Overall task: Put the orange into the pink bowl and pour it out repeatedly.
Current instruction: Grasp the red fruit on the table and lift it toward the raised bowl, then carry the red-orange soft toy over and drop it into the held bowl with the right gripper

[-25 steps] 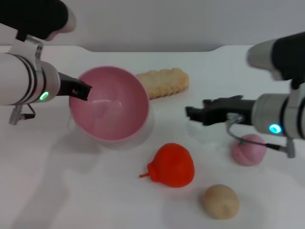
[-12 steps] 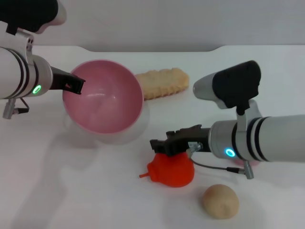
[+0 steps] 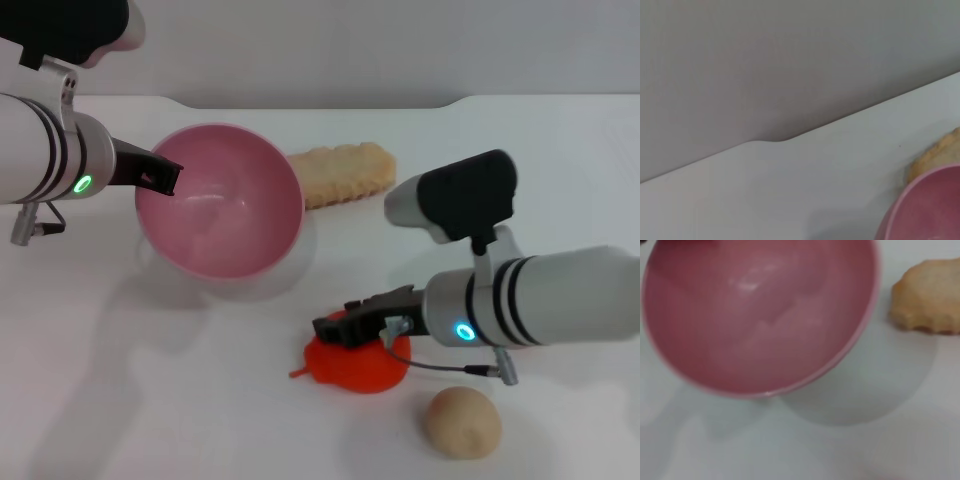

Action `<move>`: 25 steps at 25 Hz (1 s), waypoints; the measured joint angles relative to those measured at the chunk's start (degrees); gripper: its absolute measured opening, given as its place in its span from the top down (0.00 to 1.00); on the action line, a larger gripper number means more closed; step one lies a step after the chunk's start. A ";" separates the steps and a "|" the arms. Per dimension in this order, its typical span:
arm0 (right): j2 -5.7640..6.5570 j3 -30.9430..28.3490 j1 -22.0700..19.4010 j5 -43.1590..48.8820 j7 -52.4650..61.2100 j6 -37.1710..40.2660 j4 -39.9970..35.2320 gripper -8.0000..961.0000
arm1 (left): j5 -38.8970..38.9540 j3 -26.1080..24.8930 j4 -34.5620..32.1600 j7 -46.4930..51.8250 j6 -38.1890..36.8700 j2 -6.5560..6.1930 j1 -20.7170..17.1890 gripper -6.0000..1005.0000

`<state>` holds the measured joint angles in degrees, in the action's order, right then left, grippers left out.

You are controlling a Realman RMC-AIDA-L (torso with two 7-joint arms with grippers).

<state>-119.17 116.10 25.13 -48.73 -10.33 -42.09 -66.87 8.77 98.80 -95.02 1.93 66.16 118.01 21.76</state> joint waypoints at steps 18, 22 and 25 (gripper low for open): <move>0.22 -6.06 -9.28 9.57 -1.67 -8.47 -26.22 0.89 | 0.54 0.42 3.53 0.00 -0.12 -0.06 0.31 0.95; 0.09 -8.68 -11.92 12.05 -1.68 -10.33 -35.68 0.91 | 1.84 0.43 3.79 -0.65 0.05 -0.07 0.14 0.95; 0.05 -9.23 -11.75 13.10 -1.70 -10.45 -37.68 0.92 | 4.26 0.87 4.06 -1.63 0.11 0.01 0.52 0.95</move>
<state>-119.12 106.86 13.38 -35.63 -12.03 -52.54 -104.56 13.02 99.67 -90.95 0.29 66.28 118.02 22.28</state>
